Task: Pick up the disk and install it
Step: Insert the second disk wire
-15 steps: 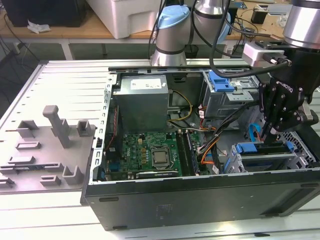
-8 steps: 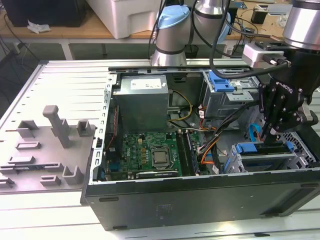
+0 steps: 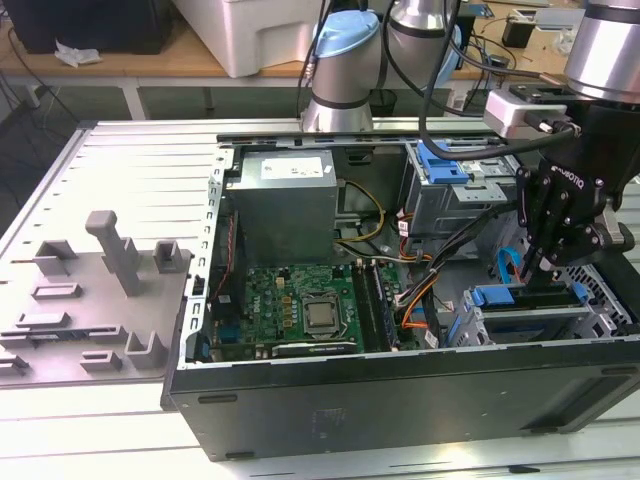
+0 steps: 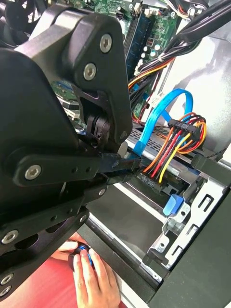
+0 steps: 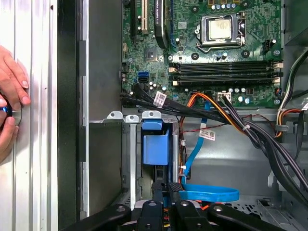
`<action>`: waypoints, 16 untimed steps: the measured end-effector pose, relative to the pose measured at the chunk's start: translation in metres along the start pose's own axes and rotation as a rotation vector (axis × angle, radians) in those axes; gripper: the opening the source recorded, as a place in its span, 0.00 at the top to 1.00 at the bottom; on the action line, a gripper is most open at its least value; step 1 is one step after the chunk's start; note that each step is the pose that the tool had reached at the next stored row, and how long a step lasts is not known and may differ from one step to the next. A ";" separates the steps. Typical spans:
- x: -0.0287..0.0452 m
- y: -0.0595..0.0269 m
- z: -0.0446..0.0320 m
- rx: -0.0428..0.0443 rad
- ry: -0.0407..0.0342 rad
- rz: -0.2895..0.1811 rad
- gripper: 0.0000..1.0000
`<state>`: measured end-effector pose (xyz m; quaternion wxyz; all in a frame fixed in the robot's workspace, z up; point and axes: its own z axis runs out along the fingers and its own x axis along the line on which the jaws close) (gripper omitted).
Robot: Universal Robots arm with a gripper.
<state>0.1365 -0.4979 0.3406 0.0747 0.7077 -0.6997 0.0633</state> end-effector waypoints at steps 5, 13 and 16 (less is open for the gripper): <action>-0.0002 0.0000 -0.0002 0.0001 -0.0008 0.000 0.84; -0.0001 0.0000 -0.0003 0.0001 -0.0059 0.000 0.84; -0.0001 0.0000 -0.0004 0.0002 -0.0094 0.000 0.84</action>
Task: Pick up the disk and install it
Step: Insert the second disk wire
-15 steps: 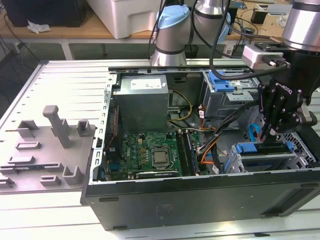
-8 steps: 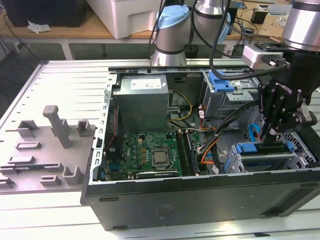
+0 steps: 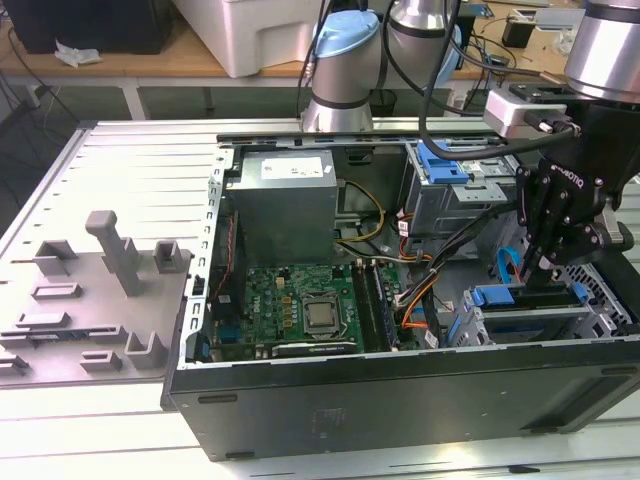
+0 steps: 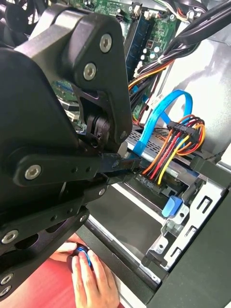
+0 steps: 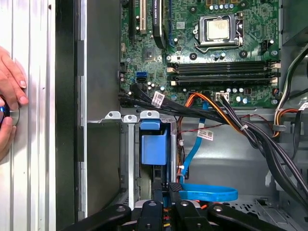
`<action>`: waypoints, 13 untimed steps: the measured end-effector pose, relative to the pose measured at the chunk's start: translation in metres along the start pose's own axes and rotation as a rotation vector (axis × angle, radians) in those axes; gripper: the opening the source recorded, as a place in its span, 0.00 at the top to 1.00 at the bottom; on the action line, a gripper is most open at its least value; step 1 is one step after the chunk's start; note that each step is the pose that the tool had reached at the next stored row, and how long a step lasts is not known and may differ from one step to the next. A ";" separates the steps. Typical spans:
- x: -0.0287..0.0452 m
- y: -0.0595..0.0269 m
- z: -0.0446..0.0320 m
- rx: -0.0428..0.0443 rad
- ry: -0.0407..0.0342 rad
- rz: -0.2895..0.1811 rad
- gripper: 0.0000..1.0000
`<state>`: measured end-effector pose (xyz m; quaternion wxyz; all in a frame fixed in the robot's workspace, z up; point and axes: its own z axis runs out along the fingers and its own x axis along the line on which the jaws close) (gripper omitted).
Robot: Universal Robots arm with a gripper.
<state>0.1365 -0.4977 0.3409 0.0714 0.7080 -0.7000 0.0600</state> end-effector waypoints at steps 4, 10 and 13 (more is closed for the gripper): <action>0.0001 0.0000 0.0000 0.0000 -0.0035 0.000 0.84; 0.0013 0.0000 0.0000 0.0001 -0.0042 0.000 0.84; 0.0023 0.0000 0.0002 0.0001 -0.0054 0.000 0.84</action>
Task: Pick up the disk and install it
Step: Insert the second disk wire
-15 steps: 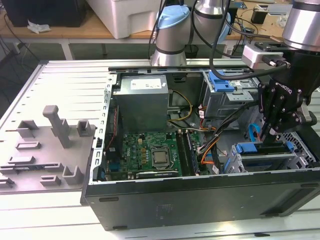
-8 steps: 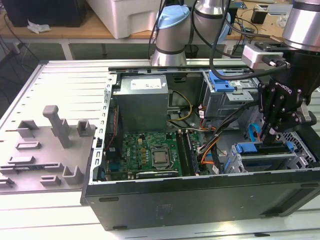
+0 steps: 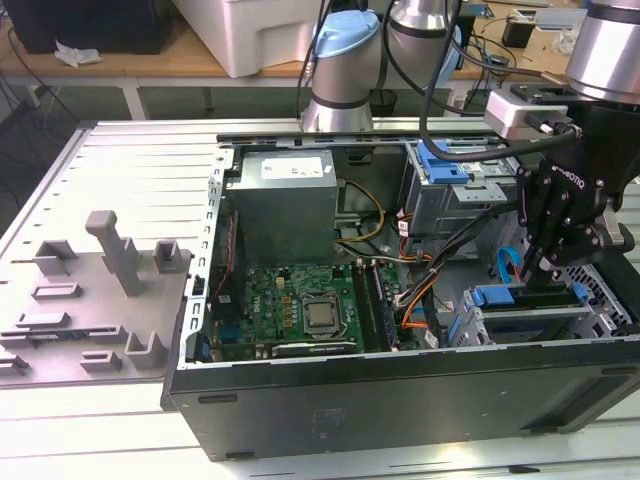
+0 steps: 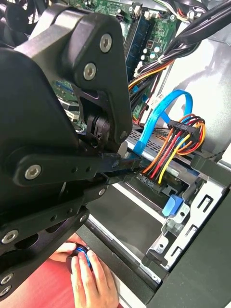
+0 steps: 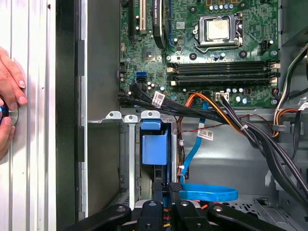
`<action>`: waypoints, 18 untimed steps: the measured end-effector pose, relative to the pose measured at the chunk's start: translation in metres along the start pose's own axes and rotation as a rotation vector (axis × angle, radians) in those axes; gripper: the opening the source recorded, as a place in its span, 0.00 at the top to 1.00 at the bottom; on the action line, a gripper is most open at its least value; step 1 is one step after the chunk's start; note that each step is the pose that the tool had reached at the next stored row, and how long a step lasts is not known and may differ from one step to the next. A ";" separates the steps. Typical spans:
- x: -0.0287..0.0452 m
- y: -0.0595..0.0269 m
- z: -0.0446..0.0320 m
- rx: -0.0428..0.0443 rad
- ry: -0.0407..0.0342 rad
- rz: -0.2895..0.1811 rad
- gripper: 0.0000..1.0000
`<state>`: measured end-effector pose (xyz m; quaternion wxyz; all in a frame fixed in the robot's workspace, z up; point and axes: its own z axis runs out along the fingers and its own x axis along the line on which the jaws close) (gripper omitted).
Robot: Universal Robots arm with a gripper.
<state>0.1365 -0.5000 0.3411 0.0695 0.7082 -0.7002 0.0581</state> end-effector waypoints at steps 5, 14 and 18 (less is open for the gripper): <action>0.0009 0.0000 0.0001 0.0001 -0.0035 0.000 0.84; 0.0021 0.0000 0.0004 0.0001 -0.0131 0.000 0.84; 0.0031 0.0000 0.0007 0.0002 -0.0129 0.000 0.84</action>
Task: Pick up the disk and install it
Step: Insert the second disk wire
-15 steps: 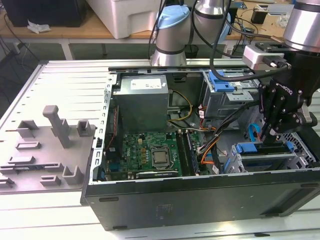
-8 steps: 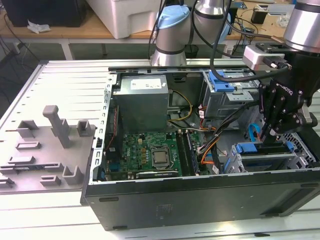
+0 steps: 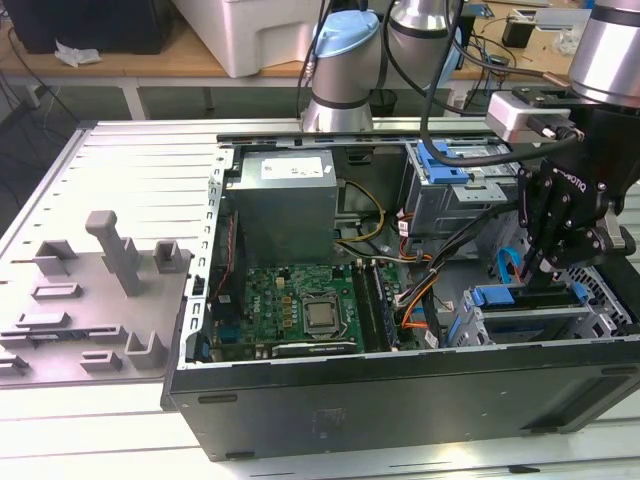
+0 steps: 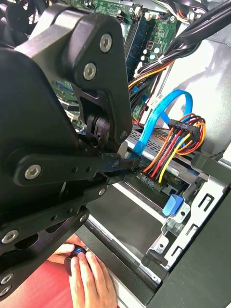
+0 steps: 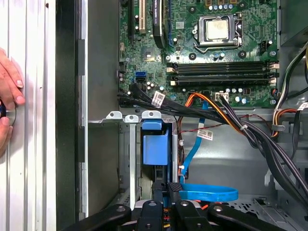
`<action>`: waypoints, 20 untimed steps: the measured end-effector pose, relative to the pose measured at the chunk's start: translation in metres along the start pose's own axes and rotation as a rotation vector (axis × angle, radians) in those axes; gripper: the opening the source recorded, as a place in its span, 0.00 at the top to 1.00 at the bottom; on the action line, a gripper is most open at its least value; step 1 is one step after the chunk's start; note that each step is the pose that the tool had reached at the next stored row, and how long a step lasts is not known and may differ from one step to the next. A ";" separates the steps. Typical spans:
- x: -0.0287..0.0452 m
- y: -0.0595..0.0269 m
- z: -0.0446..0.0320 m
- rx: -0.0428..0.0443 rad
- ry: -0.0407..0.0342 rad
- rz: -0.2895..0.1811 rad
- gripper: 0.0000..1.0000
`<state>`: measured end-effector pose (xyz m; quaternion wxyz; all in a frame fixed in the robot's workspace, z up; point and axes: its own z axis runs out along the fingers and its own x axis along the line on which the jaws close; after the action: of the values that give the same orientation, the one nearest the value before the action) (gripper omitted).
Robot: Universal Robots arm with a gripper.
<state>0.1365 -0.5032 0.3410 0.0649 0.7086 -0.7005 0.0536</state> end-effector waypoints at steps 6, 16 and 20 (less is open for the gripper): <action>-0.0002 0.0000 0.0012 0.0000 0.0000 0.000 0.84; -0.0005 -0.0001 0.0031 0.0000 0.0000 0.000 0.84; -0.0005 -0.0001 0.0034 0.0000 -0.0002 0.000 0.84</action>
<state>0.1365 -0.5033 0.3376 0.0648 0.7086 -0.7006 0.0536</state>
